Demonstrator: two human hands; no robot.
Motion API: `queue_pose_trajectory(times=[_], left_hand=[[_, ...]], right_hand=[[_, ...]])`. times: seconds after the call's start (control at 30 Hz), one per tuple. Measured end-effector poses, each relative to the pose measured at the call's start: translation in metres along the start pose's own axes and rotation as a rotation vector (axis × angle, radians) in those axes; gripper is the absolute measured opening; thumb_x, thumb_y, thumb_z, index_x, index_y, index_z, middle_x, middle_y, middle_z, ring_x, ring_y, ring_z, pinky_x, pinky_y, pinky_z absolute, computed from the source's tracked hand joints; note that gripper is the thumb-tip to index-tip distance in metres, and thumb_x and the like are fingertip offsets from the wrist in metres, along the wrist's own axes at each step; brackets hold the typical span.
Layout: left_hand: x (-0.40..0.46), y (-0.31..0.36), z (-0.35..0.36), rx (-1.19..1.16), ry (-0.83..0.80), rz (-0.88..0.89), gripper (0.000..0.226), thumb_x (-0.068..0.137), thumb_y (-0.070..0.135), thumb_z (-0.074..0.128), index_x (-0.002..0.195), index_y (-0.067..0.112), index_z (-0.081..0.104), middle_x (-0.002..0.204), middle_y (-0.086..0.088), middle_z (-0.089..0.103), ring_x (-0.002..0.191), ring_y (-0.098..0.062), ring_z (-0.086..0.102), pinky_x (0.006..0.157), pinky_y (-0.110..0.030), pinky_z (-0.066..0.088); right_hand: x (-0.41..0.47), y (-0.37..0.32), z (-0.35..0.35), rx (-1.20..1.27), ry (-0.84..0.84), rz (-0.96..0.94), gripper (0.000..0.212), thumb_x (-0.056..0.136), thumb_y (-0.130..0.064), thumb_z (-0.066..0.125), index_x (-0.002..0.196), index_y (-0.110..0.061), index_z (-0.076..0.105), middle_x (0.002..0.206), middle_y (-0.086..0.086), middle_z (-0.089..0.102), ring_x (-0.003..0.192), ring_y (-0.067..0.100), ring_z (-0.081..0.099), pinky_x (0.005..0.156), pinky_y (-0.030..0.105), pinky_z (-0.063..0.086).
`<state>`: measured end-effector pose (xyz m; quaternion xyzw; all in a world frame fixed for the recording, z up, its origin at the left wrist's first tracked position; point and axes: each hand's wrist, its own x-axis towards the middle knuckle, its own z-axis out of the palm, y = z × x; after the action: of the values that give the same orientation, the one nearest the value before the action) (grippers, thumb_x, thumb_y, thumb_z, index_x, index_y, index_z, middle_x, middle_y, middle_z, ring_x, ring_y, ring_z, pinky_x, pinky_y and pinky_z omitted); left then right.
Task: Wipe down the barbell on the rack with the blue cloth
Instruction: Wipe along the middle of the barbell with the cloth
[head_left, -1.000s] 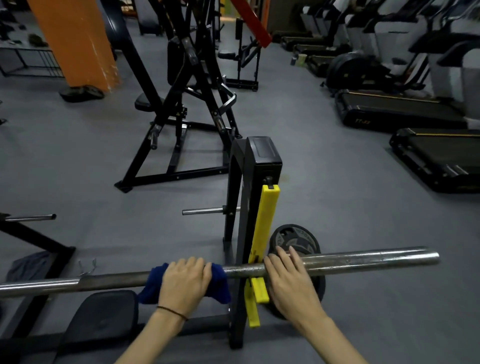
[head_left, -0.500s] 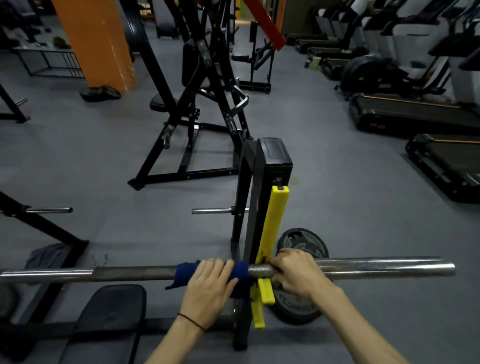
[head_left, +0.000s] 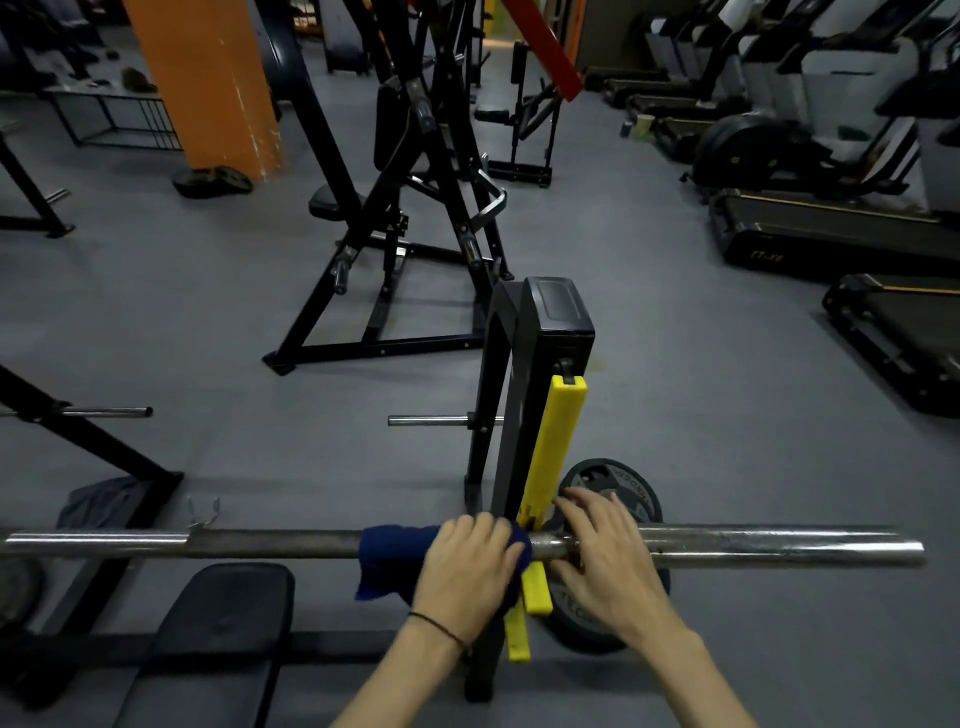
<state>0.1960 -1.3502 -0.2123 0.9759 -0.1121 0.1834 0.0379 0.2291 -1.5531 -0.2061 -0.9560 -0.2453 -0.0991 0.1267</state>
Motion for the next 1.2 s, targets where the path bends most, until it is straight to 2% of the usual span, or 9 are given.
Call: queue_pose_trajectory(times=[0.1,0.2,0.47,0.53,0.67,0.77,0.87,1.03,1.2], left_hand=[[-0.025,-0.053,-0.003,0.045,0.043,-0.008,0.032,0.099,0.042,0.039,0.089,0.022,0.062,0.078,0.002,0.054,0.067,-0.022,0.051,0.065,-0.037,0.046],[-0.042,-0.091,-0.006,0.067,-0.005,-0.085,0.034,0.1,0.041,0.036,0.085,0.02,0.059,0.076,0.001,0.051,0.066,-0.023,0.048,0.064,-0.039,0.043],[0.02,0.023,0.008,-0.001,-0.114,-0.079,0.045,0.102,0.036,0.026,0.083,0.019,0.064,0.075,-0.003,0.059,0.067,-0.026,0.056,0.062,-0.041,0.043],[0.012,0.004,0.011,0.019,-0.172,0.026,0.044,0.101,0.04,0.023,0.091,0.023,0.063,0.082,0.0,0.06,0.072,-0.024,0.058,0.064,-0.04,0.044],[-0.015,-0.07,-0.009,0.074,-0.083,0.161,0.012,0.085,0.03,0.062,0.092,0.019,0.062,0.074,-0.002,0.055,0.058,-0.025,0.055,0.05,-0.04,0.047],[-0.032,-0.107,-0.024,0.11,-0.013,0.083,0.011,0.082,0.025,0.05,0.082,0.017,0.057,0.066,-0.005,0.05,0.05,-0.028,0.048,0.045,-0.039,0.042],[-0.028,-0.078,-0.018,0.092,-0.011,-0.104,0.008,0.081,0.017,0.055,0.073,0.016,0.056,0.063,-0.004,0.046,0.052,-0.025,0.044,0.051,-0.037,0.036],[0.0,0.019,0.01,-0.039,-0.029,-0.094,0.032,0.102,0.039,0.033,0.086,0.024,0.056,0.077,0.003,0.046,0.069,-0.021,0.044,0.068,-0.038,0.044],[-0.029,-0.042,-0.002,0.013,-0.005,-0.003,0.042,0.098,0.046,0.037,0.11,0.018,0.065,0.084,0.004,0.056,0.072,-0.019,0.053,0.073,-0.035,0.046]], right_hand=[[-0.011,0.017,-0.001,-0.006,0.051,0.046,0.081,0.084,-0.067,0.065,0.145,-0.017,0.049,0.137,0.0,0.057,0.129,0.019,0.052,0.124,0.042,0.025],[-0.021,0.02,0.001,-0.047,0.066,0.026,0.082,0.088,-0.07,0.054,0.148,-0.015,0.046,0.135,-0.001,0.057,0.129,0.018,0.053,0.123,0.046,0.02],[-0.023,0.013,0.004,-0.047,0.074,0.055,0.081,0.081,-0.062,0.055,0.147,-0.016,0.046,0.132,-0.001,0.059,0.127,0.02,0.055,0.12,0.046,0.023],[-0.025,0.016,0.003,-0.037,0.06,0.056,0.081,0.082,-0.063,0.056,0.148,-0.017,0.045,0.132,-0.002,0.058,0.128,0.019,0.053,0.121,0.045,0.024],[-0.026,0.017,0.004,-0.03,0.075,0.05,0.08,0.083,-0.063,0.057,0.148,-0.017,0.046,0.133,-0.002,0.057,0.128,0.018,0.053,0.121,0.044,0.023],[-0.026,0.016,0.005,-0.041,0.087,0.057,0.081,0.083,-0.063,0.056,0.148,-0.016,0.046,0.133,-0.002,0.058,0.128,0.018,0.053,0.122,0.044,0.022],[-0.025,0.01,0.008,-0.049,0.083,0.077,0.083,0.081,-0.062,0.061,0.149,-0.017,0.044,0.134,-0.003,0.058,0.129,0.018,0.053,0.122,0.045,0.021],[-0.022,0.007,0.007,-0.064,0.084,0.107,0.089,0.074,-0.053,0.079,0.146,-0.015,0.045,0.132,0.0,0.061,0.127,0.02,0.055,0.122,0.044,0.02],[-0.027,0.012,0.003,-0.07,0.069,0.094,0.088,0.076,-0.059,0.076,0.147,-0.018,0.044,0.133,-0.002,0.06,0.128,0.019,0.055,0.121,0.042,0.02]])
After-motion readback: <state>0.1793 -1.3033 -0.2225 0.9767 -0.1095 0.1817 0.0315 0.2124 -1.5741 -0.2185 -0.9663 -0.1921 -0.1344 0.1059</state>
